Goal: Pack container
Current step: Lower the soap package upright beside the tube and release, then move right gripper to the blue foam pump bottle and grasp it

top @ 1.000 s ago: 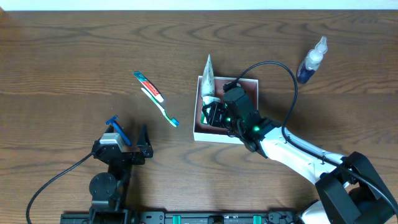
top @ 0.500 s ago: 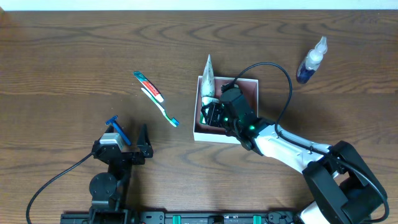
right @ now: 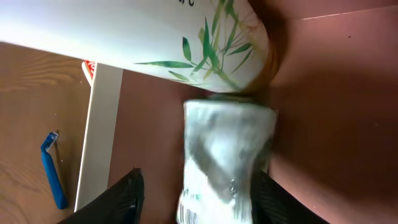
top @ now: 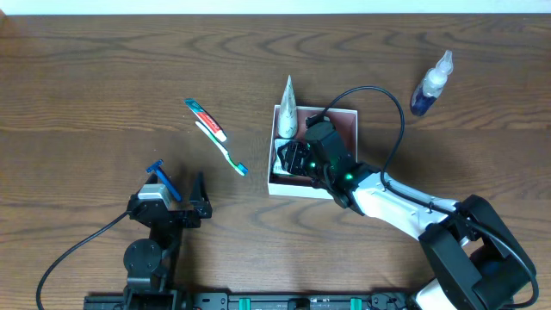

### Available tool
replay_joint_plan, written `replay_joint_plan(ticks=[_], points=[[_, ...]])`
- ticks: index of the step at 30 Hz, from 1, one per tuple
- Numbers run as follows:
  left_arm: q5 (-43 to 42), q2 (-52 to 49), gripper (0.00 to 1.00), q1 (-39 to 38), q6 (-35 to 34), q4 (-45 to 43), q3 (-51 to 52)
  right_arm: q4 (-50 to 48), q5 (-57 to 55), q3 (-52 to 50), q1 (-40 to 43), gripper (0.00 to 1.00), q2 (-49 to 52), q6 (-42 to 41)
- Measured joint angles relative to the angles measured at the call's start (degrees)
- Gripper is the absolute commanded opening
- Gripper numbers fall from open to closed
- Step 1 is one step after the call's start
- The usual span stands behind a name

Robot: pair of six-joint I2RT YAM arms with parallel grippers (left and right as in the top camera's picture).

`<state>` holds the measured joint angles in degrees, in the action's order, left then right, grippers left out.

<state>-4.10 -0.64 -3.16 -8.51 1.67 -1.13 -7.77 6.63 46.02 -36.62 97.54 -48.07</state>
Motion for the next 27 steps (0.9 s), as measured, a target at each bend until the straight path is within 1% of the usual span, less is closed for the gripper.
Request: replay_joint_plan(ticks=[4, 9, 11, 13, 17, 21, 23, 24, 26, 27], points=[[0.0, 0.0, 0.98, 0.0, 0.0, 0.0, 0.0, -0.02, 0.0, 0.0, 0.0, 0.53, 0.0, 0.0], [0.0, 0.0, 0.98, 0.0, 0.0, 0.0, 0.0, -0.2, 0.74, 0.0, 0.02, 0.49, -0.02, 0.09], [0.0, 0.0, 0.98, 0.0, 0.0, 0.0, 0.0, 0.13, 1.68, 0.02, 0.09, 0.5, -0.28, 0.07], [-0.02, 0.0, 0.98, 0.0, 0.0, 0.0, 0.0, 1.7, 2.58, 0.04, 0.39, 0.55, -1.55, 0.11], [0.0, 0.0, 0.98, 0.0, 0.0, 0.0, 0.0, 8.11, 4.83, 0.81, 2.56, 0.61, -8.87, 0.04], [-0.02, 0.0, 0.98, 0.0, 0.0, 0.0, 0.0, 17.31, 7.02, 3.72, 5.95, 0.61, -18.71, 0.28], [0.0, 0.0, 0.98, 0.0, 0.0, 0.0, 0.0, 22.82, 7.72, 4.81, 7.76, 0.64, -24.11, 0.72], [0.0, 0.0, 0.98, 0.0, 0.0, 0.0, 0.0, 25.55, 7.76, 5.07, 8.63, 0.67, -26.8, 0.87], [-0.02, 0.0, 0.98, 0.0, 0.0, 0.0, 0.0, 31.19, 6.43, 5.33, 10.25, 0.8, -31.63, 1.77], [-0.02, 0.0, 0.98, 0.0, 0.0, 0.0, 0.0, 33.83, 5.33, 5.38, 11.15, 0.84, -33.77, 3.06]])
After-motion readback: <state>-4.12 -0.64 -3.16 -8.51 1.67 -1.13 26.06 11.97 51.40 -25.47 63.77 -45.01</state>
